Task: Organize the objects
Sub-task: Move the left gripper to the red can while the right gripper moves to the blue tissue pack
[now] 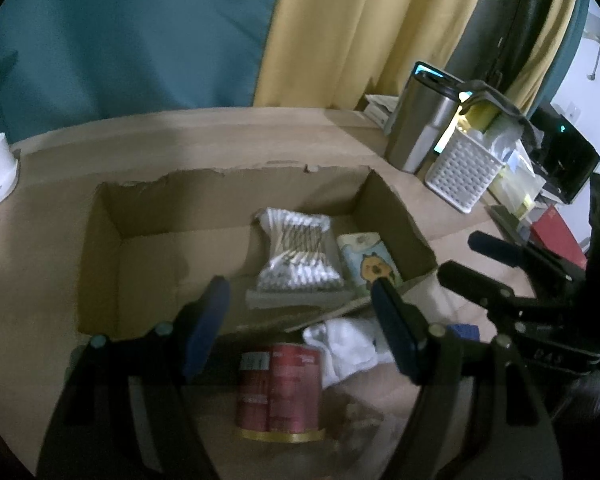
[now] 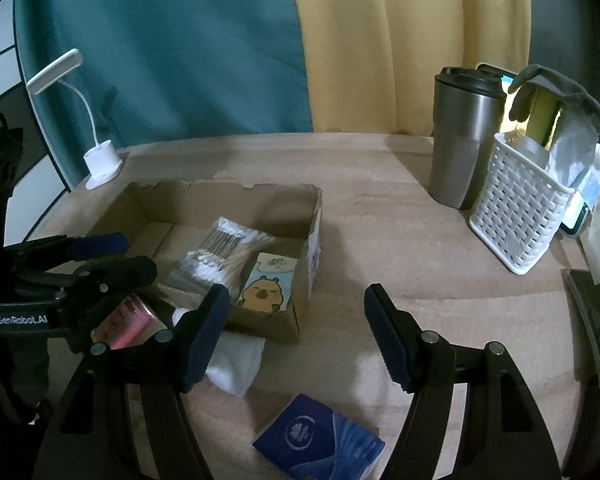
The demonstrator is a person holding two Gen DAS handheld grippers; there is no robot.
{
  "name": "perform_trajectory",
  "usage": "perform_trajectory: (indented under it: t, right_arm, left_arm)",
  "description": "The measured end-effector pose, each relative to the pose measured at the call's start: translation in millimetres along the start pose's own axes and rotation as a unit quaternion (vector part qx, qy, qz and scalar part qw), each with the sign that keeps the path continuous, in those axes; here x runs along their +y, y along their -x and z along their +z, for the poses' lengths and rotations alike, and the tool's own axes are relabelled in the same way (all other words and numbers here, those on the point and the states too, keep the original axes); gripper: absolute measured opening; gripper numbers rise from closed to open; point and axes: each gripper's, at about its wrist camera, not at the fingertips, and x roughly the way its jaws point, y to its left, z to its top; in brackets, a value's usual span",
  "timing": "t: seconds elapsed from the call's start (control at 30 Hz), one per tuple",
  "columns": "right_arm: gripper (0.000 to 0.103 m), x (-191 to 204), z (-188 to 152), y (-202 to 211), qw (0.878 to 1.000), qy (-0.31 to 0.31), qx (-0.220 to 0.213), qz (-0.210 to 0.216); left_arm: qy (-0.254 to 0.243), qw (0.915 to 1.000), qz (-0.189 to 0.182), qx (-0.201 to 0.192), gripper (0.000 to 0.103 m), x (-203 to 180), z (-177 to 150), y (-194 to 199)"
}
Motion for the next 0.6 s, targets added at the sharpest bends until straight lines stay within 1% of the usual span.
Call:
perform_trajectory:
  t: [0.27, 0.6]
  right_arm:
    - [0.073, 1.8, -4.5, 4.4, 1.000, 0.002, 0.000, -0.004]
    - [0.074, 3.1, -12.0, 8.1, 1.000, 0.002, 0.001, -0.009]
  left_arm:
    - [0.000, 1.0000, -0.001, -0.002, 0.074, -0.2, -7.8, 5.1]
    - [-0.009, 0.9999, 0.006, -0.013, 0.075, -2.5, -20.0, 17.6]
